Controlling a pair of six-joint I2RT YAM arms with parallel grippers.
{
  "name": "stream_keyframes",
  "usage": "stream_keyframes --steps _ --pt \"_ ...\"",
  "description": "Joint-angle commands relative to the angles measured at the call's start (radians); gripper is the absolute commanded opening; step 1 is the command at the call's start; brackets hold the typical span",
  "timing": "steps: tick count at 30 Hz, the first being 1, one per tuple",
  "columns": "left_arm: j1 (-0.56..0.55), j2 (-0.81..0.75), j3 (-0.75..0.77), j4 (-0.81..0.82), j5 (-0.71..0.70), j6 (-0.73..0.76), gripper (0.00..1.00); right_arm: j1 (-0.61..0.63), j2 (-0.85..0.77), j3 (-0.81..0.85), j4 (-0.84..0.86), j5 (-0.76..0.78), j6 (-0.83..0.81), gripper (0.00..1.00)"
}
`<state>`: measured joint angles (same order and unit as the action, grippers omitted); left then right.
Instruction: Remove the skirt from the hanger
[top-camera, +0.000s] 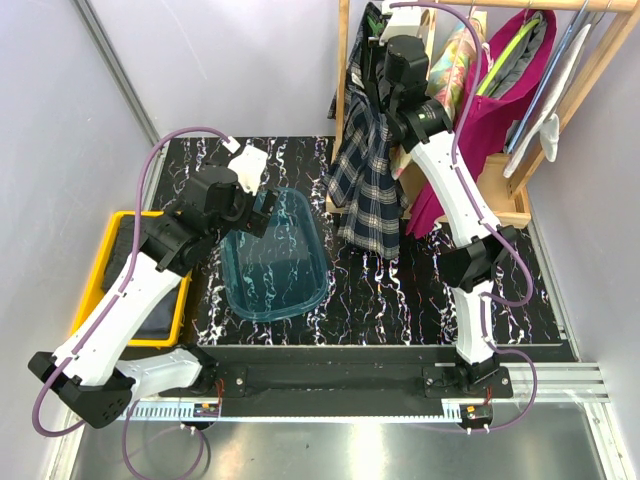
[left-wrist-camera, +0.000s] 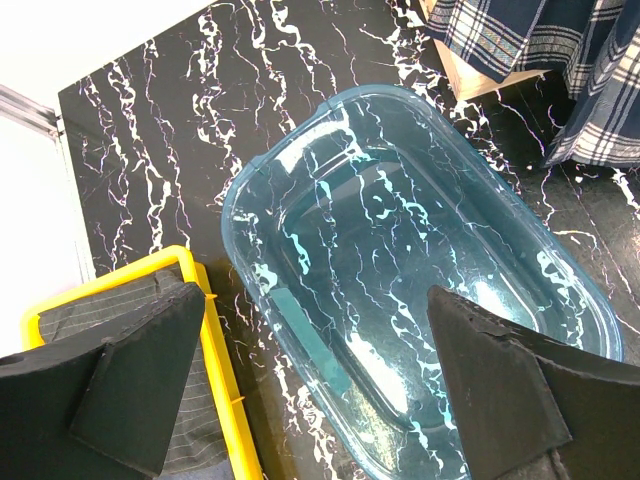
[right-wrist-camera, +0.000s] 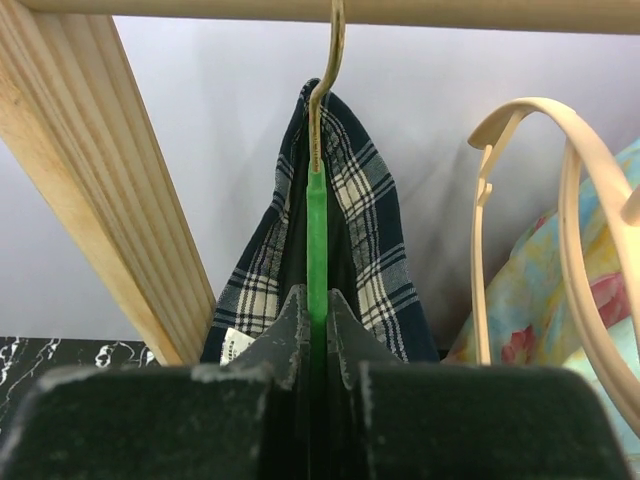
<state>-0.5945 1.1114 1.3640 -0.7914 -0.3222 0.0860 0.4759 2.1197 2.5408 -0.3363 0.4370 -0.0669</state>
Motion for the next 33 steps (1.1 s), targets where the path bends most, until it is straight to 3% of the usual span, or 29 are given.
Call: stream_keyframes --steps 1,11,16,19,25,29,33 --pt "0.004 -0.016 0.001 0.047 -0.015 0.003 0.99 0.003 -0.024 0.061 0.111 0.017 -0.057 0.00" --pt "0.005 -0.018 0.001 0.044 -0.015 0.000 0.99 0.003 -0.040 0.219 0.189 -0.040 -0.068 0.00" --pt "0.009 -0.019 0.004 0.041 -0.009 -0.006 0.99 0.003 -0.113 0.196 0.132 -0.054 -0.027 0.00" --pt "0.012 -0.019 0.018 0.037 -0.003 -0.005 0.99 0.007 -0.237 0.025 0.108 -0.066 0.012 0.00" --pt "0.012 -0.015 0.063 0.032 0.014 0.000 0.99 0.075 -0.556 -0.492 0.108 -0.060 0.007 0.00" --pt "0.012 -0.007 0.084 0.031 0.043 0.003 0.99 0.116 -0.748 -0.645 -0.024 -0.095 0.038 0.00" --pt "0.012 0.014 0.141 0.023 0.098 0.001 0.99 0.119 -0.965 -0.714 -0.191 -0.317 0.189 0.00"
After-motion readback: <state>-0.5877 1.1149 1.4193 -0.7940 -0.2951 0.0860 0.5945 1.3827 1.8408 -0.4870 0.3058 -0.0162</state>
